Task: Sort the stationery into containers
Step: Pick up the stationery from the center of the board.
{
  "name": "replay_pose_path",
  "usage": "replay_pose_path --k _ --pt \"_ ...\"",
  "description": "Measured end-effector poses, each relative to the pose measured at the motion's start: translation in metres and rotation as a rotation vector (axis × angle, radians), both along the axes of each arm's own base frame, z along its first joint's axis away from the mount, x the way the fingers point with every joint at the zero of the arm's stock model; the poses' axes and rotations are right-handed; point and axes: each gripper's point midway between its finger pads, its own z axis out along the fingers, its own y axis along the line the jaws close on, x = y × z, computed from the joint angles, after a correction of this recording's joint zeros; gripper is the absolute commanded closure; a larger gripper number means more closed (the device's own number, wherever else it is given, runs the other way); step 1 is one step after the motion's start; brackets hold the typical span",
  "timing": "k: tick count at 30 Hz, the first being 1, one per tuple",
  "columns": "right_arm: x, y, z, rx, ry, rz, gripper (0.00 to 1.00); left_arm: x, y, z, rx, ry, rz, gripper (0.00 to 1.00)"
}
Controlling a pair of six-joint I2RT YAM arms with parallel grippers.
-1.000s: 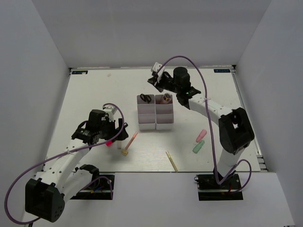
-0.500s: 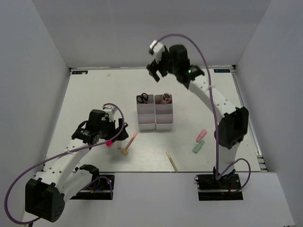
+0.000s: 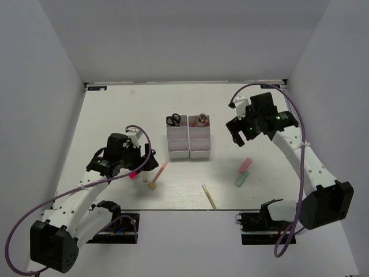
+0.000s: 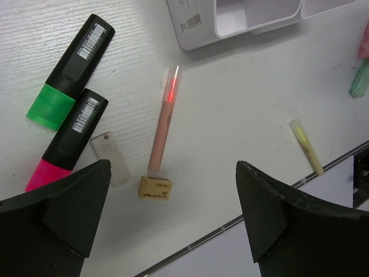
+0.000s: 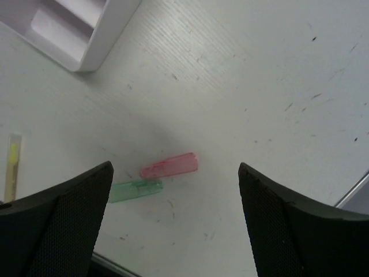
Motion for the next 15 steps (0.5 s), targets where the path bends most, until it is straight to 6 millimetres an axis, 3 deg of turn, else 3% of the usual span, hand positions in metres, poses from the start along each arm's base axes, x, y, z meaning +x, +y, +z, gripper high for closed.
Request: replay_pose_path --k 6,7,9,10,11,12,13,14,15 --pt "-0.021 -0.007 -0.001 0.11 -0.043 -0.06 0.1 0.002 0.001 0.001 0.002 -0.01 0.007 0.0" --pt "-0.023 -0.01 -0.004 0.113 -0.039 -0.077 0.16 0.002 0.002 0.001 0.006 -0.012 0.011 0.0" --pt "-0.027 -0.018 -0.019 0.105 -0.007 -0.123 0.34 0.004 0.004 0.0 0.017 -0.015 0.027 0.0" --pt "-0.029 -0.021 -0.03 0.1 0.035 -0.152 0.64 0.005 0.007 -0.001 0.026 -0.014 0.04 0.03" --pt "-0.031 -0.026 -0.043 0.09 0.087 -0.187 0.77 0.006 0.008 -0.002 0.034 -0.012 0.052 0.06" --pt "-0.033 -0.03 -0.055 0.083 0.139 -0.219 0.84 0.006 0.011 -0.004 0.047 -0.007 0.066 0.12" --pt "-0.035 -0.033 -0.067 0.08 0.195 -0.255 1.0 0.006 0.014 -0.007 0.061 0.004 0.08 0.34" --pt "-0.039 -0.036 -0.079 0.078 0.248 -0.29 1.0 0.006 0.017 -0.01 0.076 0.016 0.094 0.53" --pt "-0.045 -0.039 -0.088 0.081 0.299 -0.329 1.0 0.006 0.021 -0.014 0.098 0.028 0.112 0.63"
